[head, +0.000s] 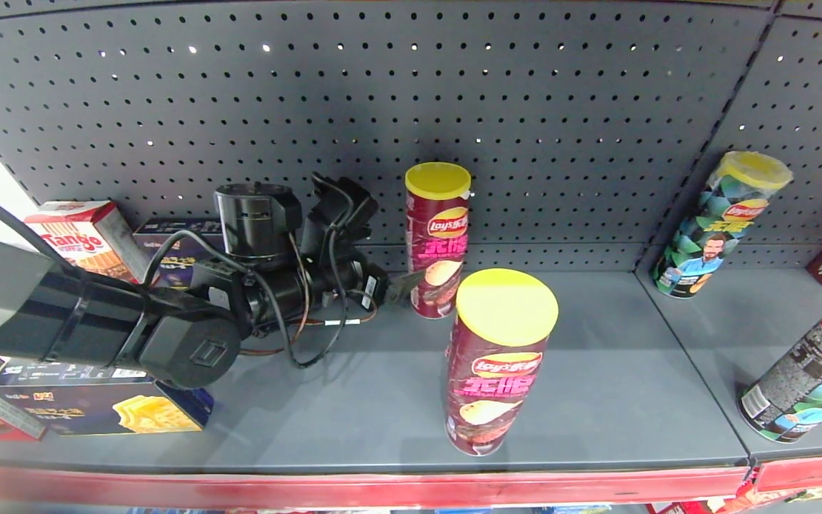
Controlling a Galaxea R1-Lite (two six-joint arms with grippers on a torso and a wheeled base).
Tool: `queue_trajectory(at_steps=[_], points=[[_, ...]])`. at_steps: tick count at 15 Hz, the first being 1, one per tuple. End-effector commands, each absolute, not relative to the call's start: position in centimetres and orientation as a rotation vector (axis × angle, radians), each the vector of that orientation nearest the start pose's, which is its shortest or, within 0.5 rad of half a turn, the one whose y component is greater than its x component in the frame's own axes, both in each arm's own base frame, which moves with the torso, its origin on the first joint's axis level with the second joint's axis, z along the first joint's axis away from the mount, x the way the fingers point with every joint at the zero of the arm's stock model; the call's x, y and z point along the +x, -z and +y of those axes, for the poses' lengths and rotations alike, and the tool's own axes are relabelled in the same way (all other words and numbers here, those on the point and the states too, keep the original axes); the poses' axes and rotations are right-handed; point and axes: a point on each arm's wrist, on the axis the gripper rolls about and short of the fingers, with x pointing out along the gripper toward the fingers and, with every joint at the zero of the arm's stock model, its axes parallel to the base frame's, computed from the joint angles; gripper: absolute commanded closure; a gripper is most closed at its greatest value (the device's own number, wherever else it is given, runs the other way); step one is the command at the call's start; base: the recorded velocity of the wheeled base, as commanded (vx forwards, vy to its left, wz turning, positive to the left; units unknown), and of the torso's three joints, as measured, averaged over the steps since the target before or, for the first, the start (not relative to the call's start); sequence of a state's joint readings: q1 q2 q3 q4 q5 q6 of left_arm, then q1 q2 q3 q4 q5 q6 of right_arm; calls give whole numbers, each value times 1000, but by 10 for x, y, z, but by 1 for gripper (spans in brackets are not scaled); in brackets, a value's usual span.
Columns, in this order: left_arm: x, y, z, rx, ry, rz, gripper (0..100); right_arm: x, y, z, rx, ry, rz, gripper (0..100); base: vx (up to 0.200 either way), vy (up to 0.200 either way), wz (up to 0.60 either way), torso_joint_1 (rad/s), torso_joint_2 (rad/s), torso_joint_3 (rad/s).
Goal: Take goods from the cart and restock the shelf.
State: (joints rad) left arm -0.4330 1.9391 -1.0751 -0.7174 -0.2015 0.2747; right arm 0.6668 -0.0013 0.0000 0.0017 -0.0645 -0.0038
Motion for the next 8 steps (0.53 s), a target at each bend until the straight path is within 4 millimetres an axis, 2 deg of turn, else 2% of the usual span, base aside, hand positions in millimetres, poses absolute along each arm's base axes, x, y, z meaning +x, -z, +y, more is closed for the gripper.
queue_trajectory(at_steps=[1,8], points=[[344,-181,-162,281,644,61,0,-17,-75,-15,-5,-603,0,0,0,0,0,0,0,0],[347,-175,-161,283,599,86,0,-17,-75,-15,-5,-603,0,0,0,0,0,0,0,0]])
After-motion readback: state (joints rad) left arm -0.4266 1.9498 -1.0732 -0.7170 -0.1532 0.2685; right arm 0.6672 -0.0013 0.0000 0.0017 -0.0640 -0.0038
